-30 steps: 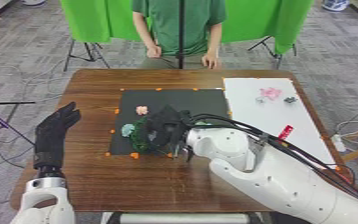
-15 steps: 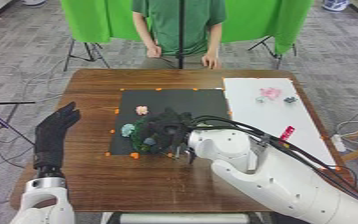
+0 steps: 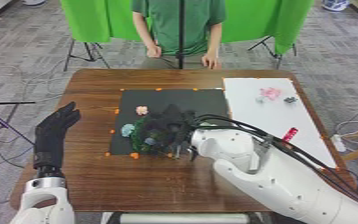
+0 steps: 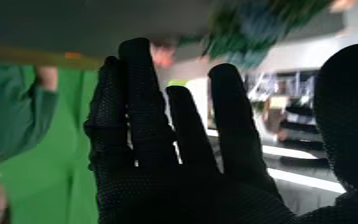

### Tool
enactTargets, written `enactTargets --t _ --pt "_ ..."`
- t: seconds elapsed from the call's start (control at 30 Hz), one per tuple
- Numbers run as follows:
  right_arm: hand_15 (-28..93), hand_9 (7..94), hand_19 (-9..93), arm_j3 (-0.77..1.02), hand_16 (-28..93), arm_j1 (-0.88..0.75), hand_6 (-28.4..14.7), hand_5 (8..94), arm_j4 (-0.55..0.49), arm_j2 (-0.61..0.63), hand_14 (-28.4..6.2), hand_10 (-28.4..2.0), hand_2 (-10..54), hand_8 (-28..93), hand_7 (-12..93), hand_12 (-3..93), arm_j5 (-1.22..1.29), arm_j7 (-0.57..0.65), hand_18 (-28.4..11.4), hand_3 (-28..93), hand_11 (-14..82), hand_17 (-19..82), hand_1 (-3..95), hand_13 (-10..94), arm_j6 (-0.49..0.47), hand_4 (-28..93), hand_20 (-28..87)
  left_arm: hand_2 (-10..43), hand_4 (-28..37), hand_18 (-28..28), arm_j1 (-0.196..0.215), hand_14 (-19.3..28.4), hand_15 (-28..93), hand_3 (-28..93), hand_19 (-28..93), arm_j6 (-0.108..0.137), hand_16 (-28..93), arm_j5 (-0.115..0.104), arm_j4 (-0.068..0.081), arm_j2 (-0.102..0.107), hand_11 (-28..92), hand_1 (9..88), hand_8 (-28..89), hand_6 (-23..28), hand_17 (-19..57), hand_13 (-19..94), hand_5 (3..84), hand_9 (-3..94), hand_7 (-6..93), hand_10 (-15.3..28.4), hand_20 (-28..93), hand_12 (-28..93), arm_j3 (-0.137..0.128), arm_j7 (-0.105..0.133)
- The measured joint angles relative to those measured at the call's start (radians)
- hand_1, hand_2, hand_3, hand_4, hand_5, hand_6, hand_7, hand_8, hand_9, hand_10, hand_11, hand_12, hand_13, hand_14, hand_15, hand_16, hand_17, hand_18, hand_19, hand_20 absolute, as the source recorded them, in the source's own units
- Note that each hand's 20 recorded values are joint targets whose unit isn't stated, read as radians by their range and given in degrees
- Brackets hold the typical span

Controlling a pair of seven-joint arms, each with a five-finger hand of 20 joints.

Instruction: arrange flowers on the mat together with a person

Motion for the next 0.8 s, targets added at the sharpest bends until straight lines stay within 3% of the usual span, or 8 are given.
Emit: enactTargets --t 0.17,0.3,0.4,0.47,0.57,0.63,0.7,0.8 --pt "24 40.9 48 0.146 29 -0.081 -0.4 49.2 -0.058 0.001 -15.2 -13.5 -6.1 -9 13 16.7 0.096 0.017 -19.2 73 4.5 19 22.7 47 0.151 -18 43 6.7 -28.3 11.5 -0.002 17.3 14 68 10 -0.001 1 0.000 0.001 0.001 17 20.8 -7 6.0 5.4 36 46.1 44.1 11.6 13.6 16 13 0.004 0.000" --pt "14 44.0 32 0.345 30 -0.206 -1.2 50.9 -0.165 -0.009 -16.1 -13.9 -0.6 -9 11 16.0 0.322 0.031 -17.4 70 5.2 20 19.5 44 0.303 -16 35 6.3 -27.9 11.5 -0.005 17.3 14 69 10 -0.001 1 0.000 0.001 0.015 17 21.7 -7 6.0 5.4 36 46.1 44.1 11.7 13.6 16 13 0.014 -0.002" --pt "11 43.1 26 0.524 29 -0.316 -1.6 48.6 -0.237 -0.057 -16.2 -14.3 0.8 -8 9 15.4 0.496 0.030 -17.5 70 4.9 19 17.9 40 0.317 -16 33 5.8 -27.0 11.5 -0.014 17.2 14 68 10 -0.002 1 0.000 0.004 0.026 17 22.6 -7 5.9 5.5 36 46.1 44.2 11.9 13.6 16 13 0.025 -0.004" --pt "10 42.8 20 0.634 28 -0.382 -1.6 47.5 -0.247 -0.117 -16.7 -14.4 2.5 -7 8 15.1 0.575 0.009 -16.8 71 4.9 19 15.1 37 0.271 -15 30 5.5 -26.4 11.6 -0.030 17.2 14 68 10 -0.003 1 0.002 0.012 0.025 17 22.9 -7 5.8 5.5 36 46.1 44.2 12.0 13.6 16 13 0.033 -0.003" --pt "10 43.1 16 0.782 27 -0.477 -1.5 47.4 -0.234 -0.223 -16.6 -14.6 4.2 -7 8 14.9 0.686 -0.037 -16.7 71 4.9 19 12.6 36 0.137 -15 29 5.0 -25.9 11.6 -0.070 17.3 14 68 10 -0.009 1 0.008 0.030 0.011 17 22.9 -7 5.7 5.5 36 46.1 44.3 12.1 13.5 16 13 0.042 0.002" --pt "10 43.6 16 0.856 27 -0.541 -1.4 47.5 -0.223 -0.286 -16.5 -14.6 4.8 -7 8 14.9 0.781 -0.061 -16.7 71 5.1 19 11.5 36 0.098 -15 30 4.9 -25.7 11.6 -0.103 17.3 14 69 10 -0.015 1 0.013 0.044 -0.008 17 22.9 -7 5.7 5.5 36 46.0 44.3 12.1 13.5 16 13 0.048 0.009" --pt "10 44.0 15 0.911 27 -0.605 -1.3 47.9 -0.218 -0.337 -16.5 -14.6 5.0 -7 8 14.8 0.894 -0.075 -16.7 71 5.2 19 11.0 36 0.125 -15 30 4.8 -25.7 11.6 -0.139 17.2 14 68 10 -0.018 1 0.016 0.059 -0.032 18 23.0 -7 5.7 5.4 36 46.0 44.3 12.2 13.5 16 13 0.056 0.021" --pt "10 44.2 15 0.957 27 -0.686 -1.1 48.5 -0.217 -0.390 -16.5 -14.2 5.1 -7 8 14.8 1.059 -0.102 -16.7 72 5.3 19 10.7 36 0.243 -15 30 4.8 -25.5 11.6 -0.186 17.2 14 68 10 -0.027 1 0.021 0.075 -0.060 18 23.0 -7 5.6 5.4 36 45.9 44.4 12.3 13.5 16 13 0.070 0.034"
